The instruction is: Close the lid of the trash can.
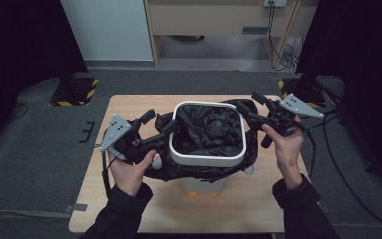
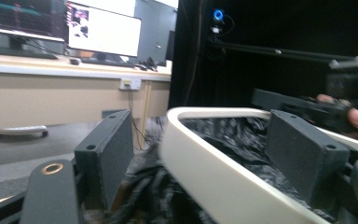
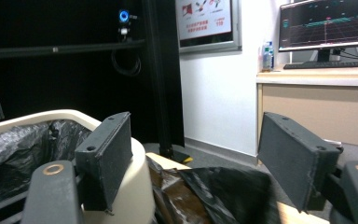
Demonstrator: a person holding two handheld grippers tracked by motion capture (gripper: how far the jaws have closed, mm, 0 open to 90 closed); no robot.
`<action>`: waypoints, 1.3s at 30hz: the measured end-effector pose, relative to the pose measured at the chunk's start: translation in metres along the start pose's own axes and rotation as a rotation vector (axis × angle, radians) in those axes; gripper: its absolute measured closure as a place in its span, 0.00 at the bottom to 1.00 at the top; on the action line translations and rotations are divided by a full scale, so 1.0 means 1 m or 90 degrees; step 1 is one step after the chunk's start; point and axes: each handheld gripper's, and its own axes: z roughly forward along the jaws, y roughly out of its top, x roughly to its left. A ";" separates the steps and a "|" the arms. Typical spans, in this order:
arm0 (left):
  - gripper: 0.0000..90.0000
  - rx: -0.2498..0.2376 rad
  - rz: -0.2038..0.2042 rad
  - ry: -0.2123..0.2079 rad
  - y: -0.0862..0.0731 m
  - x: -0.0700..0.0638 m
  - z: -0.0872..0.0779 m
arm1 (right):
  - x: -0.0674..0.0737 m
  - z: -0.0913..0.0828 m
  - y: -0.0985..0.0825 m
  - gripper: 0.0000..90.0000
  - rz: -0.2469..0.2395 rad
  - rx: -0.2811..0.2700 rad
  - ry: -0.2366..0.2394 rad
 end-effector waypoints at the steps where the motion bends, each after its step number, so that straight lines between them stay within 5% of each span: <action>1: 0.25 0.001 0.002 0.009 0.001 0.004 -0.004 | -0.002 -0.004 0.000 0.28 0.006 -0.004 -0.002; 7: 0.24 0.040 0.002 0.084 -0.017 0.038 -0.037 | -0.028 -0.035 -0.014 0.25 0.021 0.020 -0.048; 14: 0.24 0.084 -0.017 0.158 -0.047 0.074 -0.050 | -0.054 -0.049 -0.034 0.24 0.045 0.057 -0.102; 17: 0.23 0.144 -0.049 0.195 -0.077 0.099 -0.047 | -0.069 -0.050 -0.054 0.23 0.053 0.104 -0.132; 18: 0.23 0.144 -0.049 0.195 -0.077 0.099 -0.047 | -0.069 -0.050 -0.054 0.23 0.053 0.104 -0.132; 24: 0.23 0.248 -0.068 0.229 -0.121 0.120 -0.044 | -0.087 -0.048 -0.089 0.23 0.067 0.197 -0.160; 25: 0.23 0.287 -0.071 0.232 -0.132 0.124 -0.043 | -0.090 -0.047 -0.099 0.23 0.068 0.225 -0.165; 26: 0.22 0.287 -0.071 0.232 -0.132 0.124 -0.043 | -0.090 -0.047 -0.099 0.23 0.068 0.225 -0.165; 29: 0.22 0.360 -0.076 0.235 -0.152 0.132 -0.039 | -0.097 -0.044 -0.125 0.22 0.071 0.307 -0.169; 30: 0.21 0.360 -0.076 0.235 -0.152 0.132 -0.039 | -0.097 -0.044 -0.125 0.22 0.071 0.307 -0.169; 34: 0.20 0.445 -0.068 0.231 -0.169 0.138 -0.032 | -0.100 -0.041 -0.144 0.21 0.062 0.371 -0.162; 37: 0.18 0.484 -0.059 0.232 -0.178 0.141 -0.026 | -0.103 -0.038 -0.165 0.20 0.053 0.445 -0.154; 39: 0.17 0.492 -0.055 0.234 -0.180 0.141 -0.025 | -0.104 -0.037 -0.171 0.19 0.049 0.473 -0.152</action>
